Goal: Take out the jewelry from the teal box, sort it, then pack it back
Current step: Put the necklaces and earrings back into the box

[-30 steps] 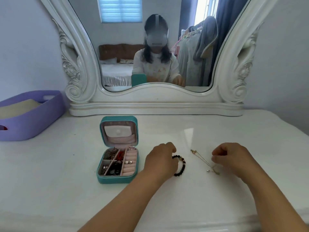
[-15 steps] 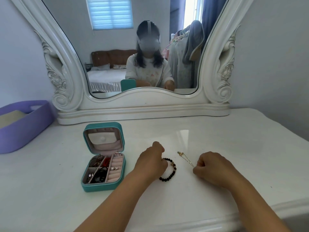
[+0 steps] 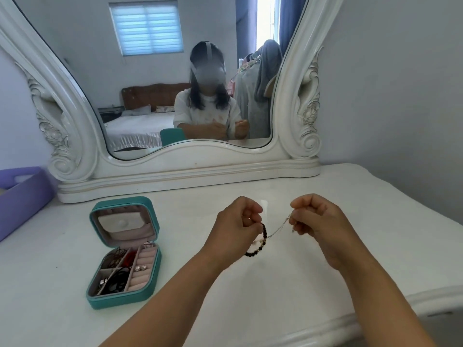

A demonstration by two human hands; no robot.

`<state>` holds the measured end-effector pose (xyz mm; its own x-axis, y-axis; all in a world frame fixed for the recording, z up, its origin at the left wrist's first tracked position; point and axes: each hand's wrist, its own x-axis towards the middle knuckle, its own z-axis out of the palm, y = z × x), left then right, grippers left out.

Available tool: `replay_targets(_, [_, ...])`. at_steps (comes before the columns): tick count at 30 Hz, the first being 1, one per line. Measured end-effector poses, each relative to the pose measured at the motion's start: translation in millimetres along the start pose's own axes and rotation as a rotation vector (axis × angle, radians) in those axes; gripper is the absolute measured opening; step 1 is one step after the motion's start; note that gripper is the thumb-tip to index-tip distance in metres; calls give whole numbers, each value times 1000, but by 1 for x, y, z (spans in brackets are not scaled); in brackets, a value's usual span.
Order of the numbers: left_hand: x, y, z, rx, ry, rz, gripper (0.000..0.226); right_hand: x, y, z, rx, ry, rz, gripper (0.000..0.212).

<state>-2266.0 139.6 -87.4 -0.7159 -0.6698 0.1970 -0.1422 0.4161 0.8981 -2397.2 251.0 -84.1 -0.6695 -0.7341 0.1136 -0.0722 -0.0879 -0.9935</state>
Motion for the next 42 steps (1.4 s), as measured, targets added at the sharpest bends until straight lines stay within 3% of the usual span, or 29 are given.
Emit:
replay_targets(12, [40, 56, 98, -130, -167, 168, 31, 9, -41, -109, 89, 155, -177, 20])
replay_targets(24, [65, 93, 186, -285, -343, 249, 31, 4, -44, -193, 79, 358, -193, 19])
replay_targets(31, [77, 85, 220, -427, -464, 119, 25, 3, -28, -221, 72, 419, -131, 17])
replay_targets(38, [99, 53, 238, -455, -392, -103, 22, 29, 10, -230, 10, 446, 63, 16])
replay_targets(42, [113, 36, 240, -390, -355, -138, 25, 47, 25, -227, -78, 414, 129, 14])
